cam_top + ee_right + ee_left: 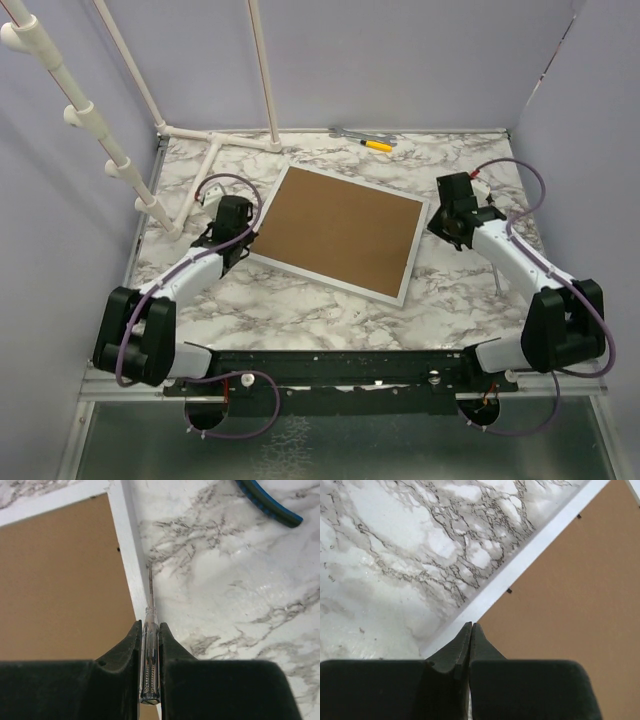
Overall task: Take the photo out of the frame
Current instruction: Adjust the photo frame at the center of the board.
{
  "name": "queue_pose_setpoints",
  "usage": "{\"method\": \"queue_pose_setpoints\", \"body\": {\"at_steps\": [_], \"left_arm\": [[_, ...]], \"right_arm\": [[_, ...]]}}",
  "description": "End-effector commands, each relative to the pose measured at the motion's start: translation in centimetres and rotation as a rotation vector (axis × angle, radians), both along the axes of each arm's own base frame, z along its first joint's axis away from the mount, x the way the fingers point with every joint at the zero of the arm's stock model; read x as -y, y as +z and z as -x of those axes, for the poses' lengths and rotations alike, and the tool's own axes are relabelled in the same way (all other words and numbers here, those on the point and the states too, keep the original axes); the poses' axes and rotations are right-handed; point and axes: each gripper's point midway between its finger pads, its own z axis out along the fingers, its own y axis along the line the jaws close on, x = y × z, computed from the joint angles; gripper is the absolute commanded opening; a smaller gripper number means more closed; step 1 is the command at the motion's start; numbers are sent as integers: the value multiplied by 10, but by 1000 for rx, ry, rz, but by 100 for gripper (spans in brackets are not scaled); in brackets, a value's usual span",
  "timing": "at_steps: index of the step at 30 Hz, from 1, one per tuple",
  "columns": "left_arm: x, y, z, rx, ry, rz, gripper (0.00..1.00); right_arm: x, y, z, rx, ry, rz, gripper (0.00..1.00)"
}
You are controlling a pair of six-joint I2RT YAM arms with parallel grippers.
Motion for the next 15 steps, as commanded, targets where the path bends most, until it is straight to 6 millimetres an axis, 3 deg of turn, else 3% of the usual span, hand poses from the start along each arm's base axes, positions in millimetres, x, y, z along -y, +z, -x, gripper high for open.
{"method": "queue_pose_setpoints", "body": {"at_steps": [1,6,15], "left_arm": [[-8,1,-44,79,122,10,0],[-9,-23,-62,22,130,-2,0],[-16,-48,-49,-59,102,-14,0]], "right_arm": [[8,-5,32,1,-15,-13,1],[-1,-20,53,-25,26,-73,1],[-5,-21,52,-14,68,-77,1]]}}
